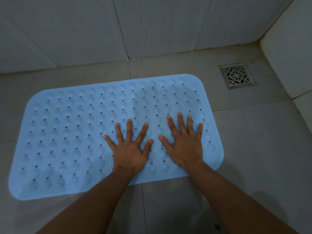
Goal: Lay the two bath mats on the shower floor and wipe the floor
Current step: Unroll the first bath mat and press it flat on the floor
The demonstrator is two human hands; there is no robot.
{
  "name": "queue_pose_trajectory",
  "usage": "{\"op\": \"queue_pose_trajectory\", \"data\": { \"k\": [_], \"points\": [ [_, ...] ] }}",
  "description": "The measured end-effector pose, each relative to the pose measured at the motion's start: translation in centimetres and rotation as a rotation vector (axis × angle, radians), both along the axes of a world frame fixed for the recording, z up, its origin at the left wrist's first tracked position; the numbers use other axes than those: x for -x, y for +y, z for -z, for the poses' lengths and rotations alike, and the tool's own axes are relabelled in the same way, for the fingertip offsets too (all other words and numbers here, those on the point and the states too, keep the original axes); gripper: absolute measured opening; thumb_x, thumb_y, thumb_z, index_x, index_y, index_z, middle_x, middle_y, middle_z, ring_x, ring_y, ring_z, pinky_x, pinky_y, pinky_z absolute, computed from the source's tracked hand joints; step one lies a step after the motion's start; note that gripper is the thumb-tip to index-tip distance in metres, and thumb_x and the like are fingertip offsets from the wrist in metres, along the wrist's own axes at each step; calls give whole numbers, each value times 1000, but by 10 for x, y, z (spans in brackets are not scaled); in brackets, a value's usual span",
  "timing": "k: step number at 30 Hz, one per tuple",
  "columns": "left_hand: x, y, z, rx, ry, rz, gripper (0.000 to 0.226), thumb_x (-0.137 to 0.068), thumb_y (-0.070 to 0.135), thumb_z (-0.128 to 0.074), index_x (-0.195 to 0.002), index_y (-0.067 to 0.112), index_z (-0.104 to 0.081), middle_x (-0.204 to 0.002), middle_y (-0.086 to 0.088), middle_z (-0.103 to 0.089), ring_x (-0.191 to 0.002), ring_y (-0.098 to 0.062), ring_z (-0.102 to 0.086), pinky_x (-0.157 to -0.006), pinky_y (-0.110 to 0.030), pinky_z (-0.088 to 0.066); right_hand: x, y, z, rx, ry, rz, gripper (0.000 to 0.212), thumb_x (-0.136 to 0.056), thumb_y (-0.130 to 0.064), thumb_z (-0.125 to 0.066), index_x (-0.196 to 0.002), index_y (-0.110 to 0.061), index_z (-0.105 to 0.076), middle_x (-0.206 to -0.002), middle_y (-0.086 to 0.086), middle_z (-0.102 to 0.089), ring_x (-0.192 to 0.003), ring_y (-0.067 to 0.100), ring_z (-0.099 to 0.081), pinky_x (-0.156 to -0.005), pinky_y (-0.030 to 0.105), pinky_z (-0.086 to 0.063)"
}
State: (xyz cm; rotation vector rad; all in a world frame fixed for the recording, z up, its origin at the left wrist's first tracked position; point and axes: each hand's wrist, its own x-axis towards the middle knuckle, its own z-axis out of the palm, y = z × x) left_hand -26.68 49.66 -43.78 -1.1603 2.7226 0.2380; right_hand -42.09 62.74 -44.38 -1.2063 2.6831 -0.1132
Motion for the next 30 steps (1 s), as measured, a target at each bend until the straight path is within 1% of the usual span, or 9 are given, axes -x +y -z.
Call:
{"op": "queue_pose_trajectory", "data": {
  "k": [2, 6, 9, 12, 14, 17, 19, 23, 30],
  "points": [
    [0, 0, -2, -4, 6, -1, 61, -93, 74, -3, -148, 55, 17, -164, 2, 20, -148, -37, 24, -110, -73, 9, 0, 0, -1, -7, 1, -4, 78, -93, -75, -15, -159, -36, -1, -167, 1, 6, -153, 31, 9, -117, 65, 2],
    [-1, 1, -7, -37, -26, 3, 60, -93, 72, -1, -145, 56, 23, -162, 3, 27, -146, -37, 29, -109, -73, 11, 0, 1, -5, -8, -36, -11, 78, -92, -76, -14, -158, -38, 3, -167, -1, 10, -152, 30, 13, -117, 64, 6],
    [-1, 3, -10, -49, -16, -3, 61, -92, 73, 0, -146, 56, 23, -162, 4, 27, -146, -36, 28, -109, -73, 11, -1, 1, -9, -38, -53, -4, 78, -92, -77, -11, -156, -40, 12, -165, -3, 18, -151, 29, 19, -117, 62, 11],
    [-1, 2, -12, -82, -30, 2, 61, -92, 73, 0, -146, 55, 23, -162, 4, 28, -146, -36, 29, -109, -73, 12, -1, 1, -15, -90, -78, -18, 77, -92, -75, -10, -154, -39, 21, -163, -4, 26, -149, 28, 24, -116, 62, 13],
    [0, 1, -14, -120, -41, 5, 61, -93, 71, -1, -147, 54, 21, -161, 4, 29, -146, -36, 29, -109, -72, 12, 0, -1, -21, -128, -116, -23, 77, -93, -74, -10, -153, -38, 23, -162, -4, 29, -149, 28, 26, -116, 62, 13],
    [-2, -3, -19, -164, -30, 8, 62, -94, 70, -4, -149, 52, 18, -162, 3, 26, -147, -36, 27, -110, -72, 12, -5, -4, -32, -141, -139, -28, 75, -96, -70, -11, -154, -35, 22, -163, -1, 26, -149, 28, 25, -116, 62, 13],
    [-7, -6, -24, -178, 10, 17, 63, -95, 69, -6, -150, 50, 18, -163, 1, 25, -148, -35, 24, -112, -69, 12, -13, -7, -42, -122, -127, -51, 74, -98, -67, -13, -155, -33, 19, -165, 1, 22, -150, 27, 22, -117, 61, 13],
    [-26, -24, -43, -142, 103, 54, 63, -96, 67, -7, -152, 48, 15, -164, -1, 22, -150, -32, 21, -115, -66, 10, -24, -25, -71, -90, -129, -88, 73, -100, -64, -15, -156, -31, 18, -164, 5, 21, -151, 26, 20, -118, 59, 12],
    [-80, -93, -96, -44, 165, -20, 60, -99, 61, -9, -153, 47, 12, -165, -4, 17, -150, -32, 18, -115, -65, 8, -53, -90, -118, -17, -134, -168, 71, -102, -60, -18, -156, -31, 17, -165, 8, 20, -151, 28, 18, -118, 59, 8]
  ]
}}
